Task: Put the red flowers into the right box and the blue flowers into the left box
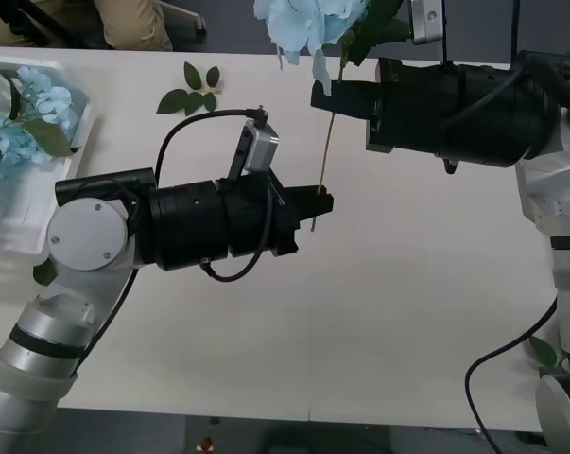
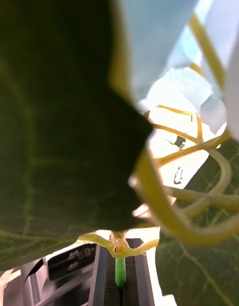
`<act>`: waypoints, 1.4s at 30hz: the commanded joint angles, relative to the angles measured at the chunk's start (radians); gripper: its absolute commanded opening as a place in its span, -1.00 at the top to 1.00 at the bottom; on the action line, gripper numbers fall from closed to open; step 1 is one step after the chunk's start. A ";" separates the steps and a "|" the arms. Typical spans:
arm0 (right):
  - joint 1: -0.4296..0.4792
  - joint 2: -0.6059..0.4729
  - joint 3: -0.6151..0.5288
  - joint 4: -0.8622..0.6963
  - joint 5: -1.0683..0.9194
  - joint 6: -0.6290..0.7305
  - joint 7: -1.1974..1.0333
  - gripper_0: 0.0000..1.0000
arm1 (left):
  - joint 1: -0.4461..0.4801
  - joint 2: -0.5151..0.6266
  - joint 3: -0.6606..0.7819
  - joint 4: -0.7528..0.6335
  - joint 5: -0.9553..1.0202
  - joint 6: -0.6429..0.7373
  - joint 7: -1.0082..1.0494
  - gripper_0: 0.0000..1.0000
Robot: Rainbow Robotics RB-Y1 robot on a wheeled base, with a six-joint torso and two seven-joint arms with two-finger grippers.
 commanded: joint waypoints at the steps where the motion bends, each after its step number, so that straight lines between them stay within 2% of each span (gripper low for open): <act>1: -0.013 0.025 -0.016 -0.018 -0.016 -0.002 0.033 1.00 | -0.032 0.000 -0.010 -0.017 0.014 -0.004 -0.019 1.00; 8: -0.013 0.025 -0.017 -0.018 -0.019 -0.002 0.033 1.00 | -0.032 -0.001 -0.013 -0.017 0.013 -0.004 -0.019 1.00; 9: -0.014 0.025 -0.019 -0.018 -0.019 -0.002 0.035 0.72 | -0.030 0.000 -0.014 -0.017 0.013 -0.004 -0.019 1.00; 11: -0.014 0.025 -0.025 -0.018 -0.019 -0.004 0.035 -0.01 | -0.032 -0.001 -0.016 -0.015 0.013 -0.004 -0.019 1.00; 12: -0.014 0.025 -0.026 -0.018 -0.019 -0.005 0.035 -0.24 | -0.030 0.000 -0.017 -0.013 0.011 -0.004 -0.021 1.00; 14: -0.014 0.025 -0.033 -0.016 -0.019 -0.005 0.037 -0.54 | -0.030 -0.001 -0.019 -0.013 0.011 -0.004 -0.021 1.00; 16: -0.014 0.025 -0.034 -0.016 -0.019 -0.005 0.037 -0.74 | -0.032 -0.001 -0.019 -0.012 0.011 -0.004 -0.022 1.00; 23: -0.014 0.024 -0.042 -0.016 -0.019 -0.007 0.040 -1.00 | -0.030 0.000 -0.017 -0.013 0.011 -0.002 -0.030 1.00; 27: -0.014 0.025 -0.046 -0.016 -0.017 -0.007 0.041 -1.00 | -0.030 0.019 -0.017 -0.010 0.002 -0.004 -0.030 1.00; 31: -0.013 0.025 -0.051 -0.016 -0.019 -0.007 0.041 -1.00 | -0.030 0.083 -0.008 -0.012 0.000 -0.004 -0.030 1.00; 42: -0.014 0.018 -0.072 -0.016 -0.019 0.012 0.038 -1.00 | -0.035 0.269 0.033 -0.013 0.160 0.025 -0.033 1.00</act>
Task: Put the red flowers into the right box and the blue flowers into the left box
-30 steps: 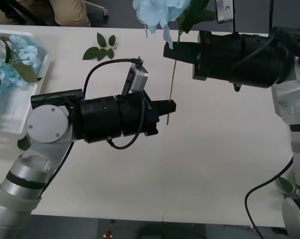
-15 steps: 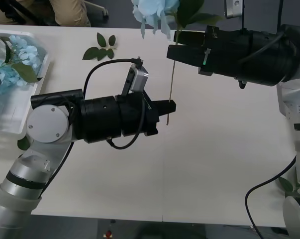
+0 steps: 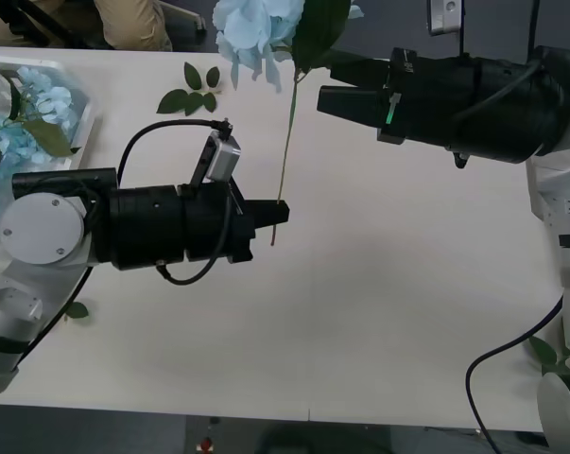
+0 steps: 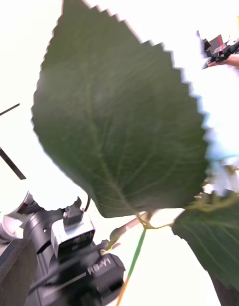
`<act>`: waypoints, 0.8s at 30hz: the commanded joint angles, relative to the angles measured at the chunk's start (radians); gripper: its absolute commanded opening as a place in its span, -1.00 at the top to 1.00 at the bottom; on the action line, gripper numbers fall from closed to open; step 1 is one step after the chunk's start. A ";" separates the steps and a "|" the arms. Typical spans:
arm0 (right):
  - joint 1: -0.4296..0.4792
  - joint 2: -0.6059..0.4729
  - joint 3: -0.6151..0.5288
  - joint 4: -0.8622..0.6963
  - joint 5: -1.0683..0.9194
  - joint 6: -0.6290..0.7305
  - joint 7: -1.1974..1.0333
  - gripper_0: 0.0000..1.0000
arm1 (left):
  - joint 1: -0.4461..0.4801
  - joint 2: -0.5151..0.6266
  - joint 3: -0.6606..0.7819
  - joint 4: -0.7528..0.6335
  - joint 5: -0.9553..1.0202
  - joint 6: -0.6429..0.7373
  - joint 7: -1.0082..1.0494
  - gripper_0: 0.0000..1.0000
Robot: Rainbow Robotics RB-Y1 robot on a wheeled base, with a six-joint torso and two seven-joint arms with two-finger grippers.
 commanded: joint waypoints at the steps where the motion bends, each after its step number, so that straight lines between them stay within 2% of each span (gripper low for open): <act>1: -0.015 0.015 -0.037 -0.016 -0.017 0.018 0.021 -1.00 | -0.034 0.064 0.048 -0.014 0.059 0.036 -0.035 1.00; 7: -0.013 -0.047 -0.103 -0.016 0.046 0.160 0.008 -1.00 | -0.049 0.105 0.208 -0.014 0.050 0.252 -0.030 1.00; 15: -0.004 -0.157 -0.181 -0.016 0.146 0.321 -0.006 -1.00 | -0.100 0.114 0.459 -0.014 -0.093 0.587 -0.021 1.00; 20: 0.064 -0.268 -0.183 -0.018 0.081 0.313 0.012 -1.00 | -0.139 0.131 0.563 -0.015 -0.185 0.735 -0.022 1.00; 24: 0.152 -0.344 -0.155 -0.018 0.005 0.252 0.106 -1.00 | -0.184 0.153 0.626 -0.014 -0.288 0.838 -0.036 1.00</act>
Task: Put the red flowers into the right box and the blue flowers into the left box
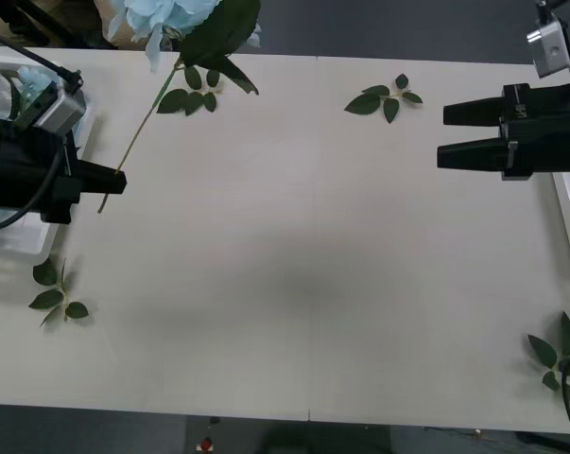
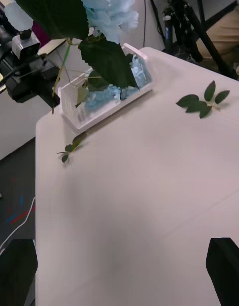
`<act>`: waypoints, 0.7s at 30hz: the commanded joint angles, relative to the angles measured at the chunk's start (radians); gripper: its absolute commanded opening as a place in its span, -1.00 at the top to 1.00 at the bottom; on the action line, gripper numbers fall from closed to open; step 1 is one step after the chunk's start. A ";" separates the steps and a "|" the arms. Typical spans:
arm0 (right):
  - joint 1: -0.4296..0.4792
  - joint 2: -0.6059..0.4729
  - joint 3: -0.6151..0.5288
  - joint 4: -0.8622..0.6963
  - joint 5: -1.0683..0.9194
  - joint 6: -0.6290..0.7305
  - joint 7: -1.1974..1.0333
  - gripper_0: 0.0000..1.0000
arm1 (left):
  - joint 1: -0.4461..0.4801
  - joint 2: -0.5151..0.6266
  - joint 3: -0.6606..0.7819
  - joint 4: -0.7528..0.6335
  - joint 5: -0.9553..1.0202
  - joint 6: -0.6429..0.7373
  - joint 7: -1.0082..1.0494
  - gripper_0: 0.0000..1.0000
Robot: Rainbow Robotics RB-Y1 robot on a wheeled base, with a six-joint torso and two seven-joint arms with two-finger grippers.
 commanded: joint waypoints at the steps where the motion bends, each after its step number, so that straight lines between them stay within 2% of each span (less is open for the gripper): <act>1: 0.079 -0.081 0.032 -0.018 -0.065 -0.055 0.120 -1.00 | -0.060 0.060 0.045 -0.014 -0.078 0.072 -0.039 1.00; 5: 0.136 -0.123 0.061 -0.018 -0.114 -0.085 0.234 -1.00 | -0.099 0.087 0.074 -0.015 -0.213 0.124 -0.058 1.00; 11: 0.137 -0.121 0.093 -0.016 -0.105 -0.061 0.330 -1.00 | -0.120 0.113 0.095 -0.015 -0.400 0.139 -0.145 1.00; 21: 0.130 -0.089 0.194 -0.018 -0.110 -0.055 0.415 -1.00 | -0.120 0.136 0.127 -0.014 -0.684 0.119 -0.165 1.00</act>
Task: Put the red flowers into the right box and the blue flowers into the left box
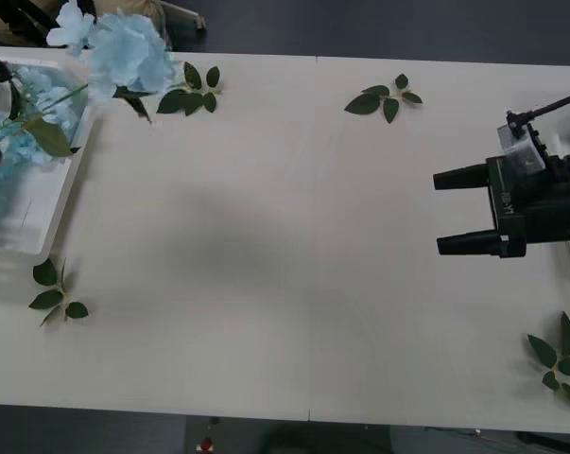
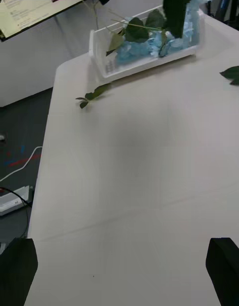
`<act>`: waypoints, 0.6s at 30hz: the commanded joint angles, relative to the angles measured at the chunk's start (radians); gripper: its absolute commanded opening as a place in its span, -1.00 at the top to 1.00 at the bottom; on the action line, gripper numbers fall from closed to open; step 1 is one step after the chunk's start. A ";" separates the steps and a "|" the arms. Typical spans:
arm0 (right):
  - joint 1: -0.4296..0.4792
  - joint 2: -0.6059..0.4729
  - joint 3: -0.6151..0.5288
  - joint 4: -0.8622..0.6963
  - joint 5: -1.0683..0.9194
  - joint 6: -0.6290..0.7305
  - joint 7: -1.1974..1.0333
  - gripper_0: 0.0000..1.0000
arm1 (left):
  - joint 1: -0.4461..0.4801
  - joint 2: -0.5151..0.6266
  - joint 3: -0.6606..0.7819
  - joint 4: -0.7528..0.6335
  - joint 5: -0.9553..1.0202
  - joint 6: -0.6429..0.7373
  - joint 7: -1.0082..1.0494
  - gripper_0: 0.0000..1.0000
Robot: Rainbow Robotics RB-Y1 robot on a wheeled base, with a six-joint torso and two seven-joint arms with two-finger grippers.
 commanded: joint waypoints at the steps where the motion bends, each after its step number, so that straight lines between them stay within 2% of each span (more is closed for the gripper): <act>1: -0.030 0.026 0.020 -0.018 -0.009 0.004 0.014 -1.00 | -0.023 0.044 0.028 -0.015 -0.110 -0.018 -0.017 1.00; 9: -0.033 0.064 0.039 -0.018 0.023 0.059 0.014 -1.00 | -0.020 0.047 0.024 0.029 -0.325 -0.100 -0.026 1.00; 18: -0.033 0.072 0.037 -0.012 0.052 0.076 0.014 -1.00 | -0.018 0.053 0.008 0.242 -0.481 -0.298 -0.038 1.00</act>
